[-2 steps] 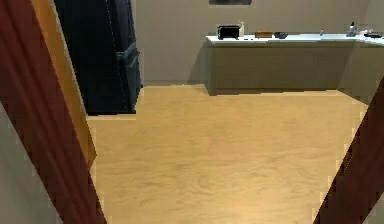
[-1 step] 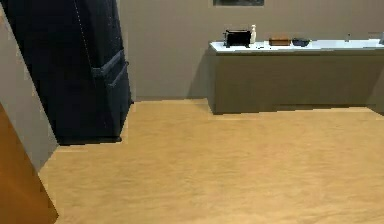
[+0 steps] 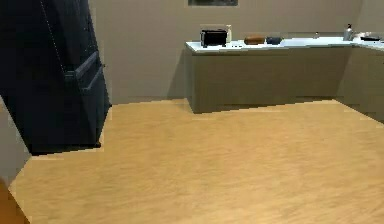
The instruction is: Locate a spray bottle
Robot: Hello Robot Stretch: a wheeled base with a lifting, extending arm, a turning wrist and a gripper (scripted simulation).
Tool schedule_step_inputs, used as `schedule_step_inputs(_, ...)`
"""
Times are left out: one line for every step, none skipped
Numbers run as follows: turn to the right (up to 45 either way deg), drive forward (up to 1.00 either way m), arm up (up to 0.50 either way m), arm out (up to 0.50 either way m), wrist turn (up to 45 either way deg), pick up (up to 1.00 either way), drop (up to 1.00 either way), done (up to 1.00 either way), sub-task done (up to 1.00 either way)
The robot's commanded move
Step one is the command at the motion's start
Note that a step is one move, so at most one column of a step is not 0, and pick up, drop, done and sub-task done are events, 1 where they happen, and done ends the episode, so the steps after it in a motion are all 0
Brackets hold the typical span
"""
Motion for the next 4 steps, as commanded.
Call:
schedule_step_inputs(0.0,1.00,0.00,0.00,0.0,0.00,0.00,0.00,0.00)
schedule_step_inputs(3.0,0.00,0.00,0.00,0.0,0.00,0.00,0.00,0.00)
schedule_step_inputs(0.0,1.00,0.00,0.00,0.0,0.00,0.00,0.00,0.00)
schedule_step_inputs(0.0,0.25,0.00,0.00,0.0,0.00,0.00,0.00,0.00)
